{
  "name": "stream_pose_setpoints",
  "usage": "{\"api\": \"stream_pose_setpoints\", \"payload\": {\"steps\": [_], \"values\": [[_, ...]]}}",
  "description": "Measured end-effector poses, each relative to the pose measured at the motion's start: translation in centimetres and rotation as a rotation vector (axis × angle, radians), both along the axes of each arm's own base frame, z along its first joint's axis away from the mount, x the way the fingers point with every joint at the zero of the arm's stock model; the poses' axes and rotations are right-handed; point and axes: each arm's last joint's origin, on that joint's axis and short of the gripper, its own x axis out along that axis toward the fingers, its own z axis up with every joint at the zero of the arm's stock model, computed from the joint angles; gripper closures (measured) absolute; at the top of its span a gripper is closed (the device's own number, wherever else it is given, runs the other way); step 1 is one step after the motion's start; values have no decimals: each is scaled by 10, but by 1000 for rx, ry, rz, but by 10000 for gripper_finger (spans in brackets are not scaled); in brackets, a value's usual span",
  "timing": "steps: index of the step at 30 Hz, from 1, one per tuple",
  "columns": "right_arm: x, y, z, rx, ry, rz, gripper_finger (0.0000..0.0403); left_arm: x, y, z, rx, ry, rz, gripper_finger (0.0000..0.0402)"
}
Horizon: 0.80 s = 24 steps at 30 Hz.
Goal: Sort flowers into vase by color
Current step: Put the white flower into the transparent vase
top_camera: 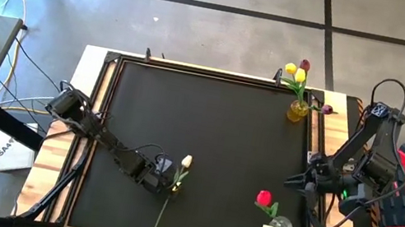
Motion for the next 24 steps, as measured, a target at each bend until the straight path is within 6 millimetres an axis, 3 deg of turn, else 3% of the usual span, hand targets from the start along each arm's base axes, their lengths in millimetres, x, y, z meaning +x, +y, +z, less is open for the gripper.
{"api": "stream_pose_setpoints", "payload": {"steps": [10, 24], "values": [[2, -1, 3, -26, -84, -49, 279, 6, 23, 26, 78, -90, -21, 399], [6, -3, 34, -116, -389, -61, 279, 14, 62, 108, 380, -476, -226, 401]]}}
